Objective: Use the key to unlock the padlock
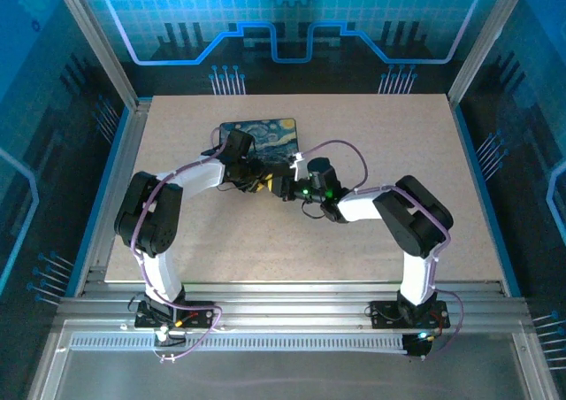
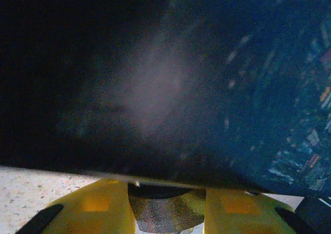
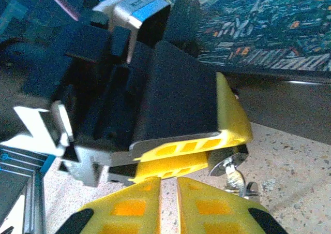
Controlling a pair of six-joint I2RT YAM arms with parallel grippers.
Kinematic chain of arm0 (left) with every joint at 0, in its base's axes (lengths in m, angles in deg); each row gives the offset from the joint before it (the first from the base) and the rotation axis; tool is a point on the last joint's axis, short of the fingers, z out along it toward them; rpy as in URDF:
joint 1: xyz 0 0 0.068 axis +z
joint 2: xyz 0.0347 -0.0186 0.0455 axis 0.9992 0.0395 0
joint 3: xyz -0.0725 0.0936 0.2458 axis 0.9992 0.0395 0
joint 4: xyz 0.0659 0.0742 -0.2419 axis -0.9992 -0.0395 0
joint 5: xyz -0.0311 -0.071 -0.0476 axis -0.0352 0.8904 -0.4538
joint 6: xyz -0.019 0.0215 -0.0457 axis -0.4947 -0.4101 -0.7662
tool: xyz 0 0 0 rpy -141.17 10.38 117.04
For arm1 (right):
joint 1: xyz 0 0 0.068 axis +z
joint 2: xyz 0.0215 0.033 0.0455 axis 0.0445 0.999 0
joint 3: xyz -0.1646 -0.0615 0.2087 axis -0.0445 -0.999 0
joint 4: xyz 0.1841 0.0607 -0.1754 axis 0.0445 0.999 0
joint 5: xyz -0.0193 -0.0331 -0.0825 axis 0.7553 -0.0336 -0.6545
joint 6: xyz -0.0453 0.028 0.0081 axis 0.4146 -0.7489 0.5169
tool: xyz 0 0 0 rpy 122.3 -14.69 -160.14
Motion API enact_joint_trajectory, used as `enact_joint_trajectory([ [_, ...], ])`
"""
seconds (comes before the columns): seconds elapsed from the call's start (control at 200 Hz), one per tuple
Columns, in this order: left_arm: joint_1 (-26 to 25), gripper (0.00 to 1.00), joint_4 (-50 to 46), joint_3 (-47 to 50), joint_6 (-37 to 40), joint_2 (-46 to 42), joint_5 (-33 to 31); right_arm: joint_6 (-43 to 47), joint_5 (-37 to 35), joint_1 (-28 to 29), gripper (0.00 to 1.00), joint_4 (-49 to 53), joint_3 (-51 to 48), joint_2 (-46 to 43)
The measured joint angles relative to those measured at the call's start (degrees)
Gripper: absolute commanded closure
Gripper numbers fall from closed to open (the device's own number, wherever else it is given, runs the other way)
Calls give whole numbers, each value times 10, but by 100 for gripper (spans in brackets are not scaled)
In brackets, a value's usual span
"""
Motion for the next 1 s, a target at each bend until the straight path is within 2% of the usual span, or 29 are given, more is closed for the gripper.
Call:
enact_joint_trajectory([
  [0.58, 0, 100, 5, 0, -2, 0, 6, -35, -54, -5, 85, -9, -24, 33],
  [1.0, 0, 100, 6, 0, -3, 0, 8, -49, -49, -5, 89, -40, -23, 46],
])
